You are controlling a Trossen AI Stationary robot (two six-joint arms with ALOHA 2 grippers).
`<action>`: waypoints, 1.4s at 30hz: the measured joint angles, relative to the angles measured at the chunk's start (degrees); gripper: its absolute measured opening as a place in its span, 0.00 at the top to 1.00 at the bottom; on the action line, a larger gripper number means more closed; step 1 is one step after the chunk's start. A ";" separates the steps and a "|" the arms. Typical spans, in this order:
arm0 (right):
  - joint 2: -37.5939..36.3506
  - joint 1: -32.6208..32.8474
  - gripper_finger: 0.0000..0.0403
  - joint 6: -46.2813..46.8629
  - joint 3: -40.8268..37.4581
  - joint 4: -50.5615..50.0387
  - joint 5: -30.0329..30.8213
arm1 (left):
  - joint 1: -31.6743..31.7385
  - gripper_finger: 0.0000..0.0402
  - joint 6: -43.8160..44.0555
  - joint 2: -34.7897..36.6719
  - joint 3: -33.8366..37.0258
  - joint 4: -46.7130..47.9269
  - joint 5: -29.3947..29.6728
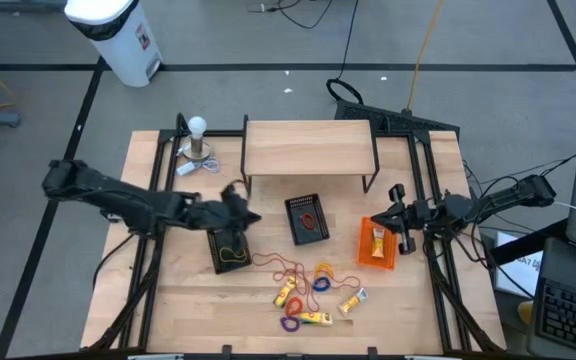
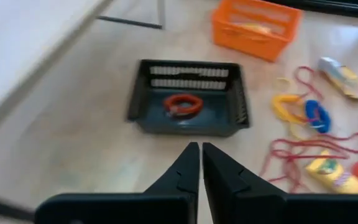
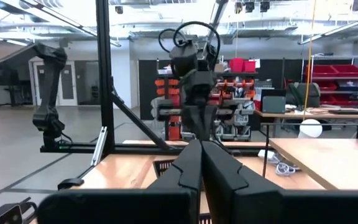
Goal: Pick & Place Office Desk Supplies
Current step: Put the red rubber band into the left black bin
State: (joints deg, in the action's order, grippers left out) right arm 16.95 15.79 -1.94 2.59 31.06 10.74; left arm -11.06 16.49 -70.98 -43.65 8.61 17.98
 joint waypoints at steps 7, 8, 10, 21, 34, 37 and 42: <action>0.00 0.00 0.99 0.25 -0.02 -0.01 -0.22 | -1.62 0.86 -1.48 -14.55 -11.78 11.60 -5.99; 0.00 0.00 0.99 0.33 -0.02 -0.01 -0.24 | -2.12 0.84 -2.19 -16.49 -13.31 13.31 -6.01; 0.00 0.00 0.99 0.36 -0.02 0.01 -0.24 | -3.20 0.81 -3.46 -20.29 -16.00 17.10 -6.16; 0.00 0.00 0.99 1.67 -0.02 0.00 -0.28 | -7.84 0.63 -8.31 -32.87 -24.61 24.55 -6.20; 0.41 0.02 0.99 1.30 -0.04 0.32 -0.39 | -6.52 0.59 -3.95 -38.98 -25.47 24.17 -13.19; 0.65 0.02 0.99 1.32 -0.04 0.46 -0.48 | -6.23 0.59 -3.71 -39.98 -25.66 23.67 -12.80; 0.79 0.02 0.99 1.44 -0.09 0.45 -0.48 | -5.18 0.59 -2.78 -40.83 -25.70 23.01 -14.39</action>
State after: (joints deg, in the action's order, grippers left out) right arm 17.74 15.81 -0.50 2.50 31.51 10.27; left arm -16.24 13.71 -111.82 -69.36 31.62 3.59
